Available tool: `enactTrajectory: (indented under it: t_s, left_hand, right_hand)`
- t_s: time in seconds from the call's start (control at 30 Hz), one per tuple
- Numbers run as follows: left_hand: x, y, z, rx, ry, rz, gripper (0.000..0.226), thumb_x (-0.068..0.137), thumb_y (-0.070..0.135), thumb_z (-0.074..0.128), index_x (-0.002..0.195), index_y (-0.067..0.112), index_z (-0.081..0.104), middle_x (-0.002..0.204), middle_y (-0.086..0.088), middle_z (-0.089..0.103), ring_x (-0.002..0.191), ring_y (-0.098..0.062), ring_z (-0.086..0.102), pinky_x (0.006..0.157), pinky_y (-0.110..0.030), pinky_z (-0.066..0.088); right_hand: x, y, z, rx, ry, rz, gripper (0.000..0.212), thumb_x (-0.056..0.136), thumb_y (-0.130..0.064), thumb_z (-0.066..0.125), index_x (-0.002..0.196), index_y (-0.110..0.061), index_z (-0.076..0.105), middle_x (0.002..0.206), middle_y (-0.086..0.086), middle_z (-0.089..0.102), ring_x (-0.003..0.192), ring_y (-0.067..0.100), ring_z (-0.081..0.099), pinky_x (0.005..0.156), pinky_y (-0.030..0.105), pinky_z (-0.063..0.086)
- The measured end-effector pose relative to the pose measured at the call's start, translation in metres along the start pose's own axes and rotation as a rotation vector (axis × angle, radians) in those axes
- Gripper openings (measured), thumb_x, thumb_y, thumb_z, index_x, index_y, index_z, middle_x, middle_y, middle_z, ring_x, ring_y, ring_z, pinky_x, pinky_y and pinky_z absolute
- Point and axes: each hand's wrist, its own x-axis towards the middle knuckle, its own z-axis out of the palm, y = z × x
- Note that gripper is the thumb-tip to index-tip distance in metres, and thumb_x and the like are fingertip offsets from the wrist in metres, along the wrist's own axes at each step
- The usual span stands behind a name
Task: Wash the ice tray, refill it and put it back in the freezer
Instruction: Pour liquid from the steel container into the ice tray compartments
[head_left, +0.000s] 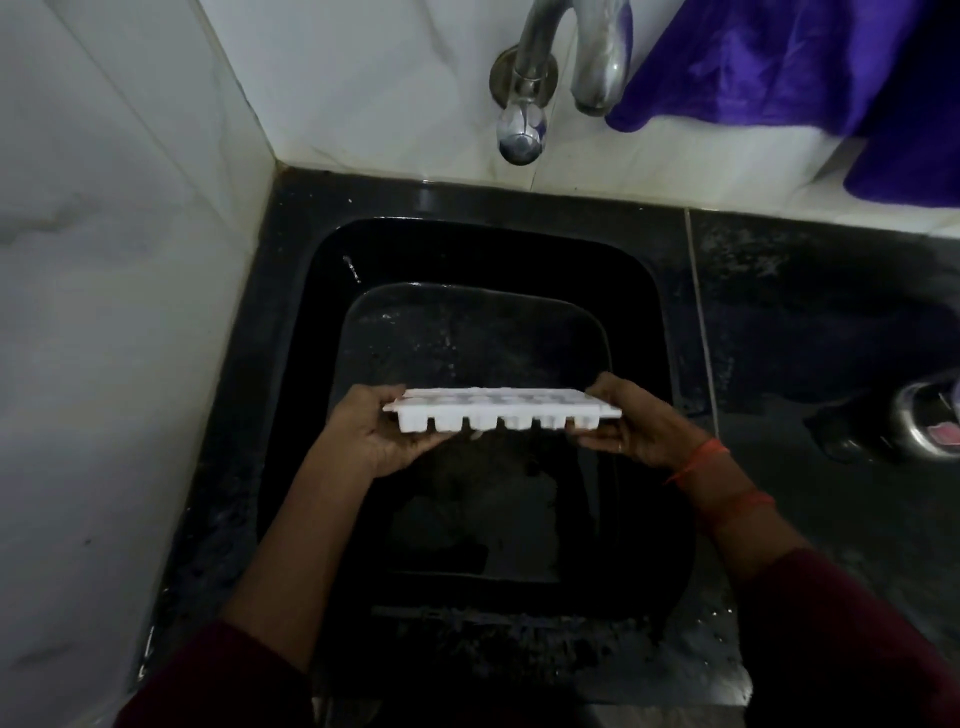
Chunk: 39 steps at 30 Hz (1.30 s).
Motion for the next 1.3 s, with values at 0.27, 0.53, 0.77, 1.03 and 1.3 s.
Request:
enactTrajectory:
  t_s: [0.27,0.53,0.77,1.03,1.3]
  left_hand:
    - [-0.004,0.009,0.015,0.027,-0.038,0.39,0.038,0.103,0.03,0.059,0.135,0.009,0.06,0.123,-0.017,0.072,0.106,-0.035,0.072,0.076,-0.049,0.062]
    - [-0.012,0.02,0.031,0.047,-0.163,0.512,0.047,0.104,0.046,0.052,0.136,0.013,0.063,0.124,-0.012,0.074,0.108,-0.031,0.074,0.078,-0.047,0.064]
    - [-0.007,0.026,0.036,0.026,-0.222,0.544,0.05,0.104,0.046,0.052,0.14,0.012,0.06,0.129,-0.014,0.071,0.116,-0.034,0.07,0.084,-0.051,0.062]
    - [-0.006,0.034,0.041,-0.014,-0.286,0.527,0.05,0.105,0.044,0.052,0.141,0.01,0.059,0.131,-0.016,0.069,0.117,-0.035,0.069,0.085,-0.051,0.062]
    - [0.012,0.033,0.049,-0.055,-0.286,0.499,0.05,0.104,0.045,0.052,0.138,0.01,0.06,0.129,-0.017,0.07,0.115,-0.037,0.07,0.085,-0.054,0.061]
  right_hand:
    - [-0.019,-0.103,0.02,-0.551,0.139,-0.533,0.036,0.09,-0.058,0.06,0.093,-0.025,0.072,0.113,0.01,0.073,0.091,0.018,0.071,0.093,0.037,0.054]
    - [-0.036,-0.2,0.069,0.077,-0.147,-0.559,0.038,0.104,-0.046,0.043,0.112,-0.01,0.057,0.121,0.014,0.067,0.113,0.026,0.067,0.1,0.037,0.054]
    - [-0.024,-0.212,0.08,0.156,-0.175,-0.564,0.018,0.103,-0.022,0.054,0.108,-0.005,0.057,0.11,0.018,0.069,0.112,0.031,0.068,0.097,0.043,0.056]
    - [-0.015,-0.217,0.077,0.093,-0.088,-0.631,0.025,0.091,-0.025,0.071,0.101,-0.009,0.055,0.11,0.019,0.072,0.098,0.027,0.074,0.085,0.038,0.061]
    - [-0.014,-0.221,0.075,0.005,-0.053,-0.638,0.036,0.091,-0.028,0.072,0.114,-0.007,0.053,0.107,0.016,0.073,0.1,0.025,0.074,0.089,0.04,0.06]
